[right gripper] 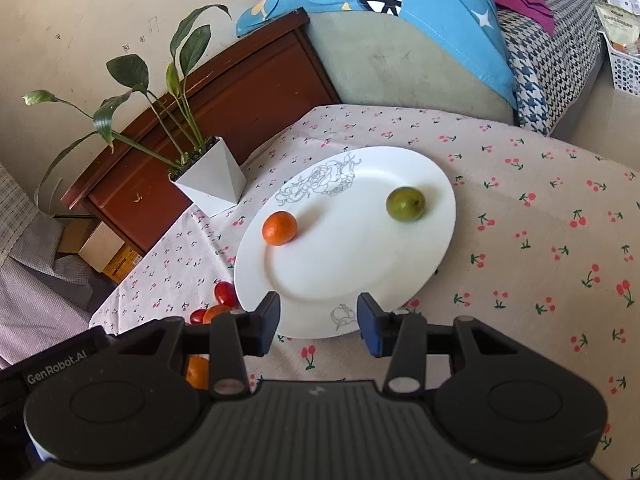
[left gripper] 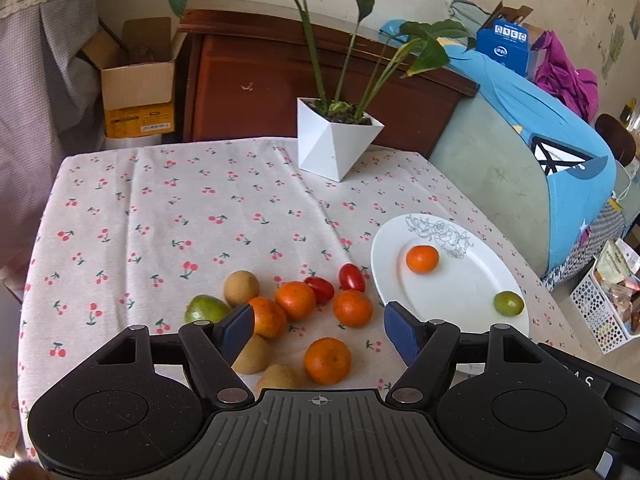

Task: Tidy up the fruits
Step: 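Grasp another mandarin orange from the cluster with the right tool, then carry the orange toward the plate with the right tool while the left tool grasps a kiwi, then lower the orange and kiwi onto the plate and open both tools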

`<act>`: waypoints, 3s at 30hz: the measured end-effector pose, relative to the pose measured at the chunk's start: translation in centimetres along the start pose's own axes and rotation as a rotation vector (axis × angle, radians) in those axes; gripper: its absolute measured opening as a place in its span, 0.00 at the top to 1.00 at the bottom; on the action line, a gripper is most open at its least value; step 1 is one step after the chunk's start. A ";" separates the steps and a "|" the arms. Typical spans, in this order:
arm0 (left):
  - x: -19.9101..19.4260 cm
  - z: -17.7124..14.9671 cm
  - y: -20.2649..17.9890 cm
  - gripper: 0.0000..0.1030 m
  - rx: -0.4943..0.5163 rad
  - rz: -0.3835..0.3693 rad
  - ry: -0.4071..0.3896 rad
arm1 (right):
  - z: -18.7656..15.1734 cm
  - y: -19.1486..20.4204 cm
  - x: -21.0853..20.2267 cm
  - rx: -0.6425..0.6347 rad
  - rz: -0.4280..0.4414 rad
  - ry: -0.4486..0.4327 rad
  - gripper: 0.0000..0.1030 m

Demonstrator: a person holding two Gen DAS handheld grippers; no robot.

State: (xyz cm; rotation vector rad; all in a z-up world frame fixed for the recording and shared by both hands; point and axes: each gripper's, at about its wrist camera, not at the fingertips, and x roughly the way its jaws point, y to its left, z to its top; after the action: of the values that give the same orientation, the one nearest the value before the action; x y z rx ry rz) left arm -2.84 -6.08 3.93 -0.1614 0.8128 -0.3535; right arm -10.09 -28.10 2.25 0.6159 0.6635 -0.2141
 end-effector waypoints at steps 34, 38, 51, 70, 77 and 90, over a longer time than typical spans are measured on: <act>-2.3 -4.0 4.8 0.29 0.099 0.149 0.042 | -4.7 6.7 4.4 -0.151 0.179 0.135 0.58; -2.1 -4.3 4.7 0.29 0.112 0.136 0.051 | -5.0 7.3 4.8 -0.179 0.162 0.125 0.61; -1.3 -5.0 2.8 0.33 0.115 -0.014 0.032 | -3.5 4.5 3.2 -0.123 0.126 0.092 0.70; 0.9 -5.2 0.6 0.77 0.143 0.018 -0.009 | -2.9 2.3 2.5 -0.074 0.083 0.100 0.70; 0.6 -5.1 0.6 0.77 0.122 0.013 -0.006 | -3.0 2.2 2.6 -0.069 0.075 0.106 0.70; -0.3 -1.6 -1.5 0.77 0.062 -0.071 -0.089 | -0.1 0.8 -0.8 -0.029 0.044 -0.055 0.70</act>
State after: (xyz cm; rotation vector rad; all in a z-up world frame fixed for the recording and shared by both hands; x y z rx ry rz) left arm -4.60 -7.42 3.43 -0.1473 0.7089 -0.4353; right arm -10.48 -27.36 3.08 0.5943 0.5981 -0.1799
